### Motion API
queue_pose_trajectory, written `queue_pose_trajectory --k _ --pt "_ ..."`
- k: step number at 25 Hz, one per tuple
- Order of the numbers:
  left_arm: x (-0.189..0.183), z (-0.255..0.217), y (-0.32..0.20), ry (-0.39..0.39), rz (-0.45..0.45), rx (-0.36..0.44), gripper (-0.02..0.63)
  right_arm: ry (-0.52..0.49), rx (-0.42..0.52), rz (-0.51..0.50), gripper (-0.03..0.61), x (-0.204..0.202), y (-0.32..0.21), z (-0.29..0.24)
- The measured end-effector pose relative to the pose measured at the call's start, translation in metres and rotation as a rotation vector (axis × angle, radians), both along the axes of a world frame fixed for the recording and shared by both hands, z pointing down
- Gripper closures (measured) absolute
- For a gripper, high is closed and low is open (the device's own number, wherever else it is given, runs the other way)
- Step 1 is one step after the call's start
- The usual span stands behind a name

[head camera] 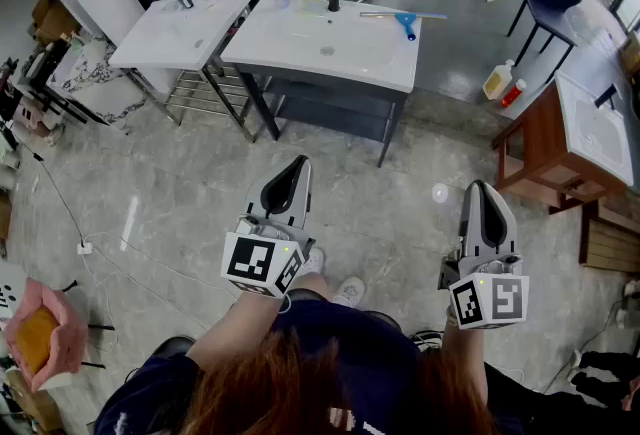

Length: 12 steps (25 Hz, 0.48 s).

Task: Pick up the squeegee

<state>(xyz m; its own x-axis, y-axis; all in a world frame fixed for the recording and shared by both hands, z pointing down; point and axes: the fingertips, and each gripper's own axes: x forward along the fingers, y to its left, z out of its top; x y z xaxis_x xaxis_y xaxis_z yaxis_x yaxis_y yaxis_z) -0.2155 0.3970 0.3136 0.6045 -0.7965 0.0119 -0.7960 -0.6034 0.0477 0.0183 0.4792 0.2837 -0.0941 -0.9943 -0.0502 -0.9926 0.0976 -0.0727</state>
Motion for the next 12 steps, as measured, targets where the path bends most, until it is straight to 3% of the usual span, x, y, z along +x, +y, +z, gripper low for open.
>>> queue_pose_trajectory --k 12 --pt "-0.0072 0.0028 0.0100 -0.037 -0.009 0.028 0.592 -0.041 0.021 0.018 0.558 -0.0008 0.0060 0.0046"
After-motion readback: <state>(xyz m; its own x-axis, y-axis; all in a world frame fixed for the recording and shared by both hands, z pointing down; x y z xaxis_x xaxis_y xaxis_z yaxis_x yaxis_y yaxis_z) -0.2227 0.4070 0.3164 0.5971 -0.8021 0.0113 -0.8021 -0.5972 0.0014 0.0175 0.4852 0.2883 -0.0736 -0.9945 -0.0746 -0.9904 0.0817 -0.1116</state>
